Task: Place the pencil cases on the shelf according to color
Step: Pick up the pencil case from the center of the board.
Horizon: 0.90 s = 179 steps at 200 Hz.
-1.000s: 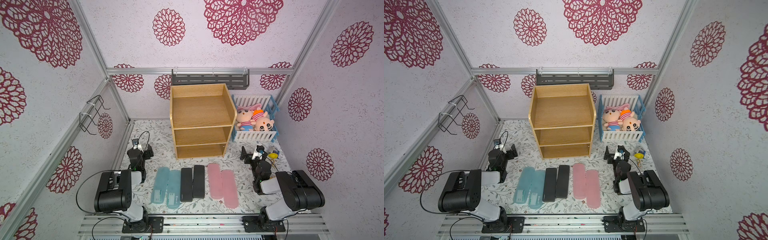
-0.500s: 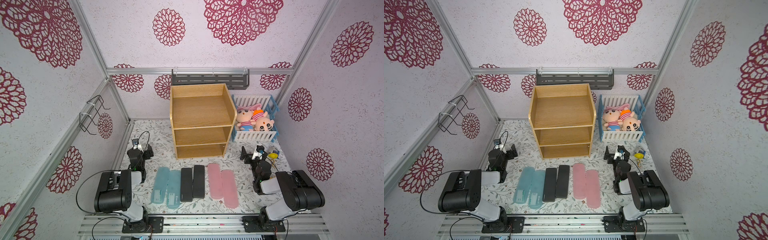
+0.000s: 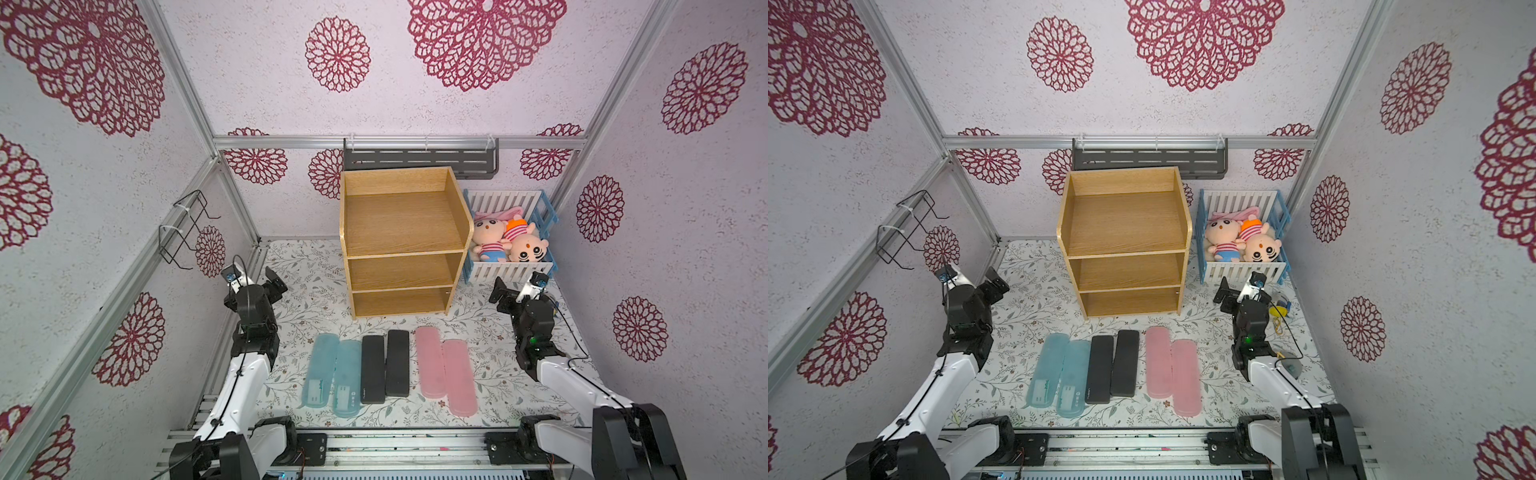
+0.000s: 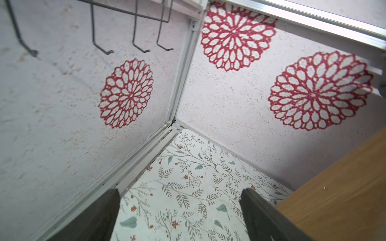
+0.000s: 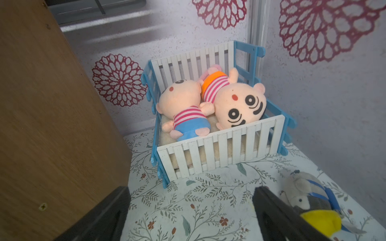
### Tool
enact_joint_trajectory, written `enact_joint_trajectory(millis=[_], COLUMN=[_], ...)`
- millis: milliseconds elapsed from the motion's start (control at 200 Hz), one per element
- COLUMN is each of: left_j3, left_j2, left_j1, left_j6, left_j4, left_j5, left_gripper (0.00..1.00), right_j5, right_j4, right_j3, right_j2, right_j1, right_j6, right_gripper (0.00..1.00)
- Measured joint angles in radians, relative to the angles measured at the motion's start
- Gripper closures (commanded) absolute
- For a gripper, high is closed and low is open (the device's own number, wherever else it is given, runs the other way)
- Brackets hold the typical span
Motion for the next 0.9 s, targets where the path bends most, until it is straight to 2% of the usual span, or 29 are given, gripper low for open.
enact_joint_trajectory(millis=[200, 355, 500, 735, 895], left_j3=[0.151, 0.214, 0.216, 0.232, 0.232], left_j2=[0.007, 0.002, -0.029, -0.034, -0.017], left_j1=[-0.013, -0.085, -0.190, -0.214, -0.266], left_j6=[-0.176, -0.256, -0.309, -0.385, -0.395], left_j4=[-0.405, -0.627, -0.752, -0.882, -0.931], left_j5=[-0.023, -0.025, -0.047, 0.060, 0.130], left_gripper=[0.03, 0.03, 0.03, 0.03, 0.03], right_j5=[-0.027, -0.061, -0.055, -0.016, 0.019], right_j4=[-0.396, -0.635, -0.794, -1.008, -1.102], right_j3=[0.148, 0.160, 0.156, 0.130, 0.130], right_j2=[-0.067, -0.109, -0.145, -0.218, -0.198], right_j1=[0.031, 0.147, 0.293, 0.433, 0.547], right_j6=[0.110, 0.187, 0.254, 0.394, 0.500], right_gripper=[0.01, 0.03, 0.03, 0.03, 0.03])
